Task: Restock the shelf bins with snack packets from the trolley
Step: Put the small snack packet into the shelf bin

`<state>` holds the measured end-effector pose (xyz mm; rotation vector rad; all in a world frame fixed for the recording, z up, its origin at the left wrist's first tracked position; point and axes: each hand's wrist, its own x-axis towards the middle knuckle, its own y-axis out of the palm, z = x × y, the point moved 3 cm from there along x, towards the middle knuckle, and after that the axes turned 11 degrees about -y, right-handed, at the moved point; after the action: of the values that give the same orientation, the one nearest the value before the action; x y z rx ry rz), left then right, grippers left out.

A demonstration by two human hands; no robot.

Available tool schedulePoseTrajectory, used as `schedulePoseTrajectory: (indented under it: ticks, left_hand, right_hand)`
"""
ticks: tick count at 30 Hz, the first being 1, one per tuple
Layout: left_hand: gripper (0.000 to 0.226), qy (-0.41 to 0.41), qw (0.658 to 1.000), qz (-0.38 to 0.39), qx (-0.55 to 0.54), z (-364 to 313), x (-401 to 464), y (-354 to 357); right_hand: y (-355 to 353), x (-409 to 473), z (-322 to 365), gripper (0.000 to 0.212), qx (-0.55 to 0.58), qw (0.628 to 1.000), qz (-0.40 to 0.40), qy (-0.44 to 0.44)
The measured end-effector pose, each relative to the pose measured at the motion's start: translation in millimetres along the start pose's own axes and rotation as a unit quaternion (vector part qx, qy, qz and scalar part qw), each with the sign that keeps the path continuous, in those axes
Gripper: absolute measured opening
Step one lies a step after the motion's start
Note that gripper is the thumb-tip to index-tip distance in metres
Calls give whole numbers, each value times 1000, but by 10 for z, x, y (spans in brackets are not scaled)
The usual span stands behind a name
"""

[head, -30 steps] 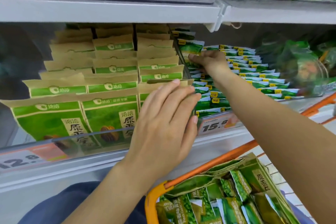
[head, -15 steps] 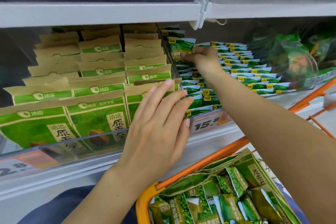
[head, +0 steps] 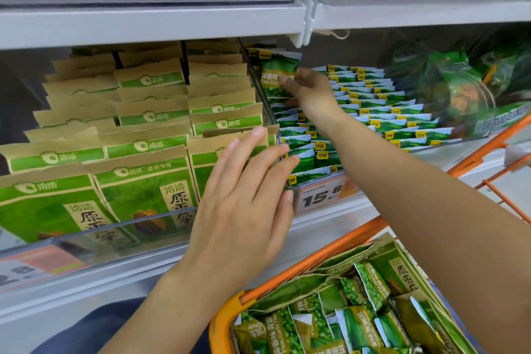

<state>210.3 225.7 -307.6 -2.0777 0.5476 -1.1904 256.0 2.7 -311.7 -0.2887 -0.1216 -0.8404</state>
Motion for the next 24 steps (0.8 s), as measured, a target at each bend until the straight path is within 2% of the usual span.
schedulePoseTrajectory:
  ticks: [3, 7, 10, 13, 15, 20, 24]
  left_hand:
    - [34, 0, 1000, 4, 3, 4, -1, 11]
    - [35, -2, 1000, 11, 5, 2, -5, 11]
    - [34, 1, 1000, 13, 7, 4, -6, 16]
    - [33, 3, 1000, 15, 10, 7, -8, 15]
    - [33, 4, 1000, 16, 11, 6, -10, 16]
    - [33, 5, 1000, 26, 15, 11, -20, 16]
    - [32, 8, 1000, 22, 12, 6, -15, 14]
  right_hand:
    - [1, -6, -30, 59, -32, 999, 18, 4]
    - [-93, 18, 6, 39, -10, 999, -37, 5]
    - [-103, -20, 5, 47, 0, 1000, -11, 18]
    - [-49, -33, -36, 36, -75, 996, 42, 1]
    - [-54, -21, -38, 28, -95, 995, 37, -13]
    - [-78, 3, -62, 23, -106, 993, 44, -39]
    - [-78, 24, -144, 28, -215, 974, 64, -20]
